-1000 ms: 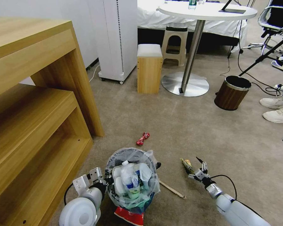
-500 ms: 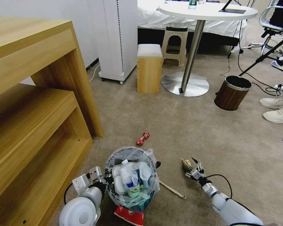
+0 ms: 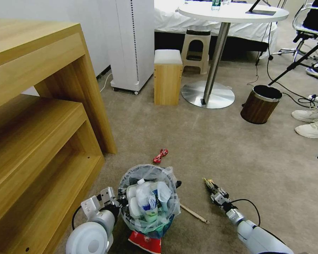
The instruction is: Pick up the trash bin and place the garbage on the floor into it.
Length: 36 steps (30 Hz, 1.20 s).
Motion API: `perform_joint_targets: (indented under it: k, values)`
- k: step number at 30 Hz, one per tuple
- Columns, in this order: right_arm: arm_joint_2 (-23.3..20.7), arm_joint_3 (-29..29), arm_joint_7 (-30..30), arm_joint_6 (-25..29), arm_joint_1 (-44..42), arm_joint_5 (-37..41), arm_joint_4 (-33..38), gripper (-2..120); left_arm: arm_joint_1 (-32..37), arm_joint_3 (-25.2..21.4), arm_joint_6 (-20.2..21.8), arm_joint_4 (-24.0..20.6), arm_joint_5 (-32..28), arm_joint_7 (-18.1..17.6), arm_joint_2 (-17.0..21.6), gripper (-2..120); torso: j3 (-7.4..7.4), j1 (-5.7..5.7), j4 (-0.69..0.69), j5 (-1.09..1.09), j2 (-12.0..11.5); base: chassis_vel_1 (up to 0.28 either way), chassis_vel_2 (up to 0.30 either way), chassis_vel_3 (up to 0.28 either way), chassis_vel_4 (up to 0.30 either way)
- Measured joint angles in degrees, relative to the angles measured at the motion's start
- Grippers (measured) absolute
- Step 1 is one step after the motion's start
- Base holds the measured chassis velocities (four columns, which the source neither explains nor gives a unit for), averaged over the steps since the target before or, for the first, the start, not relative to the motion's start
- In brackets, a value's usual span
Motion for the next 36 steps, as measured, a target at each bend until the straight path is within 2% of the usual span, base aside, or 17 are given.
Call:
perform_joint_targets:
  k: [1, 2, 4, 8, 16, 19, 22, 23, 26, 27, 36]
  values:
    - [0.0, 0.0, 0.0, 0.0, -0.1, 0.0, 0.0, 13, 0.0, 0.0, 0.0, 0.0, 0.0, 0.0, 0.0, 0, 0.00, 0.00, 0.00, 0.00, 0.0, 0.000, 0.000, 0.000, 0.000]
    - [0.0, 0.0, 0.0, 0.0, -0.1, 0.0, 0.0, 13, 0.0, 0.0, 0.0, 0.0, 0.0, 0.0, 0.0, 0, 0.00, 0.00, 0.00, 0.00, 0.0, 0.000, 0.000, 0.000, 0.000]
    - [-0.1, 0.1, 0.0, 0.0, -0.4, -0.1, 0.1, 1, 0.0, -0.1, -0.1, -0.1, 0.0, 0.1, 0.1, 0, 0.00, 0.00, 0.00, 0.00, 0.0, 0.000, 0.000, 0.000, 0.000]
    - [-0.5, 0.3, 0.0, 0.0, -1.1, 0.1, 0.7, 0, 0.0, -0.2, -0.2, 0.0, 0.0, 0.1, 0.4, 0, 0.00, 0.00, 0.00, 0.01, 0.0, 0.000, 0.000, 0.000, 0.000]
    - [-4.8, 0.9, 0.0, 0.0, -4.5, 4.1, 6.7, 0, -0.7, -0.1, -0.2, 1.3, -0.5, 0.1, 1.3, 0, 0.01, 0.00, 0.00, 0.00, 0.0, 0.000, 0.000, 0.000, 0.000]
    - [-7.2, 1.3, 0.0, 0.0, -5.9, 5.9, 10.7, 0, -0.9, 0.0, -0.1, 1.6, -0.6, 0.0, 1.7, 0, 0.01, 0.00, 0.00, 0.02, 0.0, 0.000, 0.000, 0.000, 0.000]
    - [-10.7, 2.3, 0.6, 0.0, -7.8, 8.1, 18.1, 0, -1.0, 0.0, -0.1, 2.1, -0.7, 0.0, 2.2, 0, 0.01, 0.00, 0.00, 0.00, 0.0, 0.000, 0.000, 0.000, 0.000]
    - [-10.7, 2.3, 0.6, 0.0, -7.8, 8.1, 18.1, 0, -1.0, 0.0, -0.1, 2.1, -0.7, 0.0, 2.2, 0, 0.01, 0.00, 0.00, 0.00, 0.0, 0.000, 0.000, 0.000, 0.000]
    - [-13.9, 3.9, 1.2, 0.0, -10.0, 9.6, 27.2, 0, -1.0, -0.1, -0.1, 2.4, -0.7, 0.0, 2.4, 0, 0.01, 0.00, -0.01, 0.00, 0.0, 0.000, 0.000, 0.000, 0.000]
    - [-13.9, 3.9, 1.2, 0.0, -10.0, 9.6, 27.2, 0, -1.0, -0.1, -0.1, 2.4, -0.7, 0.0, 2.4, 0, 0.01, 0.00, -0.01, 0.00, 0.0, 0.000, 0.000, 0.000, 0.000]
    - [-19.6, 6.6, 1.1, -0.5, -11.5, 11.2, 43.1, 0, 0.1, -0.7, 0.1, 1.6, 0.9, -0.1, 0.7, 0, 0.01, 0.00, 0.01, 0.01, 0.0, 0.000, 0.000, 0.000, 0.000]
